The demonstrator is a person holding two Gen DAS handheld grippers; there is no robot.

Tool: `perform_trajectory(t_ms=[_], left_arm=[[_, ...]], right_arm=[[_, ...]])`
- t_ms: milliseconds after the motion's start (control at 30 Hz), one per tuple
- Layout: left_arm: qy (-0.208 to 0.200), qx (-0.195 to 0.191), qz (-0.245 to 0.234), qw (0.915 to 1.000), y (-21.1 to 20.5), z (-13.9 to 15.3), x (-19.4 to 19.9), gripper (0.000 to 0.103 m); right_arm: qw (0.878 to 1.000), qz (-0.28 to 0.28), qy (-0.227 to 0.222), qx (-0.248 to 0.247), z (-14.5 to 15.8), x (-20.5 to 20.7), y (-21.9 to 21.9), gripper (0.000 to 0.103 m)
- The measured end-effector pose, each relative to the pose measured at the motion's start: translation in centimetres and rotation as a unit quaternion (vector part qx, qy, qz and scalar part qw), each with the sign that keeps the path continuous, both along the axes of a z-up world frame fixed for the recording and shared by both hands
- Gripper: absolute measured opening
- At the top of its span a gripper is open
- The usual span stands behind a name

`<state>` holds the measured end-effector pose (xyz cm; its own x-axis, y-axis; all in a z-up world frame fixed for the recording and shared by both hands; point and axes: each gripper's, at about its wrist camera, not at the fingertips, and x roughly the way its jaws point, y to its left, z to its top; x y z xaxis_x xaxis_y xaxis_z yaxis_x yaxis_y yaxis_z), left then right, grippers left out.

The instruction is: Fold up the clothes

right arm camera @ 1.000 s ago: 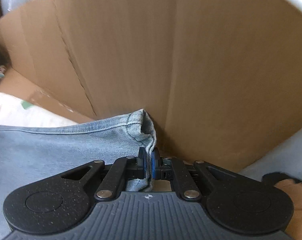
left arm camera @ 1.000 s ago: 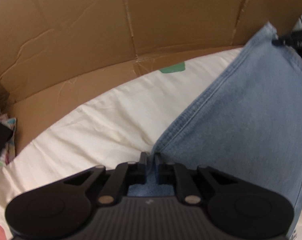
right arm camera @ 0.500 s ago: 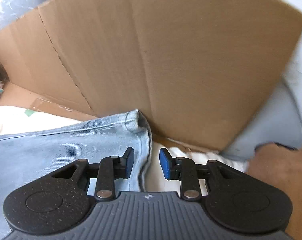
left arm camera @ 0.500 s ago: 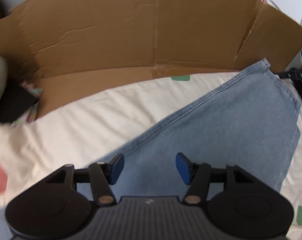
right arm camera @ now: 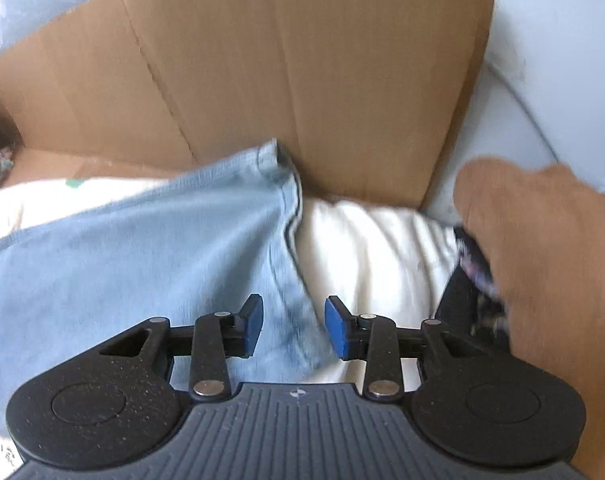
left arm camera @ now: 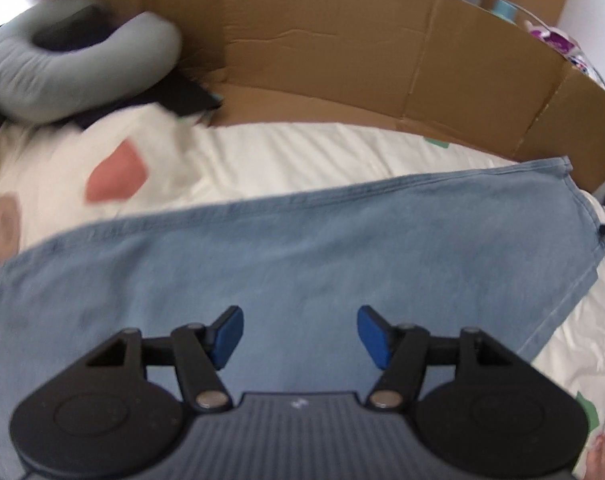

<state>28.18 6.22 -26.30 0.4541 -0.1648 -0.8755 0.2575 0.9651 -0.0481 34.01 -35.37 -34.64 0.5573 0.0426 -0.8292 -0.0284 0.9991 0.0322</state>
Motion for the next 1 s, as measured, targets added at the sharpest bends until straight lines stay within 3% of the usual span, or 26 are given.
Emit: perform_trajectory(t_ms=[267,433,500,567,1000], left_arm=[[0.009,-0.008,0.050,0.9987,3.3,-1.0,-4.2,0.066],[0.012,0.004,0.075,0.9971,4.9,-1.6,-5.8,0.066],[0.011,0.013,0.093,0.9956,5.6,-1.8,-6.6,0.066],[0.013,0.019,0.108,0.9939,6.3,-2.0,-7.3,0.066],[0.017,0.046,0.141,0.9889,8.8,-2.4,-10.5,0.066]], right_arm=[[1.000,-0.004,0.018,-0.026,-2.5,-0.3,0.2,0.048],[0.999,-0.016,0.030,0.004,-3.5,0.2,-0.2,0.050],[0.999,-0.016,0.027,0.010,-3.4,0.3,-0.2,0.040],[1.000,-0.009,0.018,0.010,-2.9,0.1,-0.2,0.011],[0.999,-0.004,-0.033,-0.013,1.1,-1.2,-1.2,0.007]])
